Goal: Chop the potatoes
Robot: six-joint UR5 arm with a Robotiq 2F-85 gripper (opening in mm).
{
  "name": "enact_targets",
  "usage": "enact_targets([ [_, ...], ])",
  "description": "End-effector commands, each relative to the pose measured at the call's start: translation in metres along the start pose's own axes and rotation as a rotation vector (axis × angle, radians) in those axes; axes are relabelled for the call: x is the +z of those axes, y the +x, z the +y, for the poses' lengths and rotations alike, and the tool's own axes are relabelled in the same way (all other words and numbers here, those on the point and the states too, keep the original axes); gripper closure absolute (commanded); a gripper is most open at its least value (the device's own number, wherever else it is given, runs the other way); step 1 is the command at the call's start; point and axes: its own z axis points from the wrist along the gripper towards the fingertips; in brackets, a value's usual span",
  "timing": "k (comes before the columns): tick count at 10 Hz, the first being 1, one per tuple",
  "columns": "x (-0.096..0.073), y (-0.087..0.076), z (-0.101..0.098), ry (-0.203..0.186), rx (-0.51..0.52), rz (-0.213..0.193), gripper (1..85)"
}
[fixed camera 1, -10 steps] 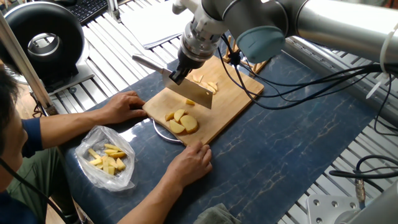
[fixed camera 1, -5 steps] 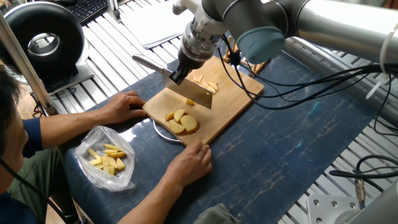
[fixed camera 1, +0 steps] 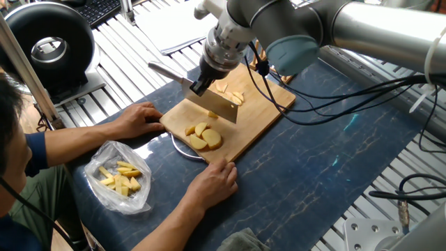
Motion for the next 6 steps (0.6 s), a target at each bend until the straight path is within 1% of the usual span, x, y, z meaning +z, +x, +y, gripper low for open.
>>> enact_targets([
  [1, 0.002, 0.001, -0.001, 0.002, 0.009, -0.015, 84.7],
  [4, 0.013, 0.001, -0.005, 0.001, 0.001, -0.050, 84.7],
  [5, 0.016, 0.002, -0.005, 0.000, 0.002, -0.068, 84.7],
  [6, 0.010, 0.004, -0.008, 0.010, -0.005, -0.052, 84.7],
])
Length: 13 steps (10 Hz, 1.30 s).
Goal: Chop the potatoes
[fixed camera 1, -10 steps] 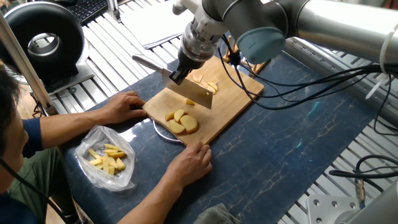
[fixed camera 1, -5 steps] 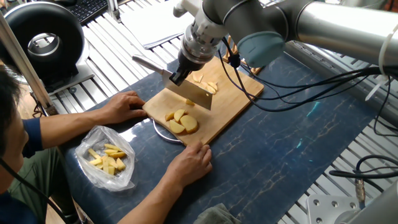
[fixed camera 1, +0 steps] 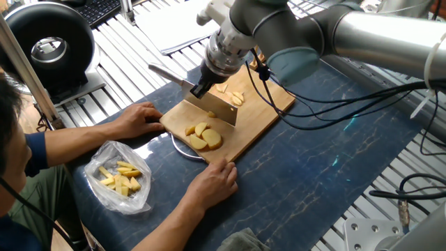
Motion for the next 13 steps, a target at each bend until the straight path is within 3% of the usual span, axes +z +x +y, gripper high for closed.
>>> enact_targets([
  [1, -0.027, 0.004, -0.011, 0.009, -0.021, 0.043, 84.7],
  [2, -0.056, 0.004, -0.017, -0.012, -0.040, 0.093, 84.7],
  [3, -0.075, -0.010, -0.016, -0.034, -0.028, 0.120, 84.7],
  [5, -0.089, -0.029, -0.018, -0.030, -0.014, 0.170, 84.7],
  [8, -0.094, -0.033, -0.026, -0.029, 0.001, 0.225, 84.7],
  [13, -0.079, -0.033, -0.039, -0.013, -0.054, 0.241, 84.7],
])
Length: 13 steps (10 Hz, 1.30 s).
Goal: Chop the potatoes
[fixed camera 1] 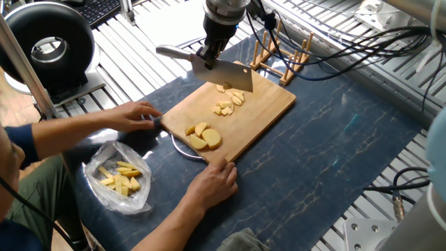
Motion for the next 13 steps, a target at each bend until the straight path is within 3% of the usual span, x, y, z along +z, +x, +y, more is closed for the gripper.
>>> enact_targets([
  [1, 0.001, -0.003, -0.005, 0.004, -0.007, 0.008, 84.7],
  [4, 0.003, -0.007, -0.012, 0.021, -0.002, 0.000, 84.7],
  [8, 0.001, -0.012, -0.008, 0.010, 0.016, -0.001, 84.7],
  [13, 0.004, -0.005, -0.021, 0.062, -0.045, 0.039, 84.7],
])
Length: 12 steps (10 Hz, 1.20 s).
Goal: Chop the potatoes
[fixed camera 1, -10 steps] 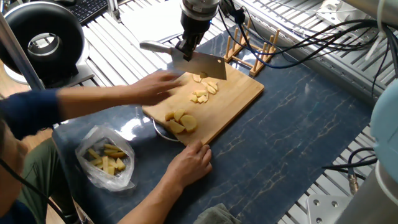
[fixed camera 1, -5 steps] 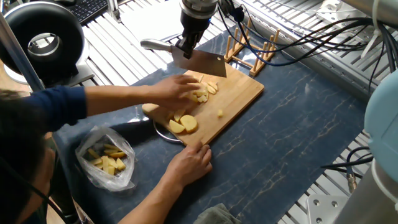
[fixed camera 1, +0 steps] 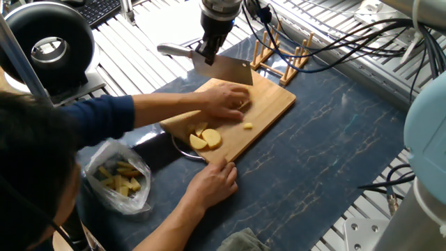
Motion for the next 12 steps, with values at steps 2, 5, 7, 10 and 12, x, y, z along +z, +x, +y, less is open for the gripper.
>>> enact_targets([
  [2, -0.002, 0.005, -0.010, 0.031, -0.038, 0.023, 84.7],
  [5, -0.004, 0.011, -0.016, 0.040, -0.058, 0.047, 84.7],
  [7, -0.005, 0.014, -0.016, 0.034, -0.068, 0.058, 84.7],
  [10, -0.006, 0.016, -0.019, 0.036, -0.080, 0.066, 84.7],
  [12, -0.006, 0.017, -0.020, 0.036, -0.084, 0.073, 84.7],
])
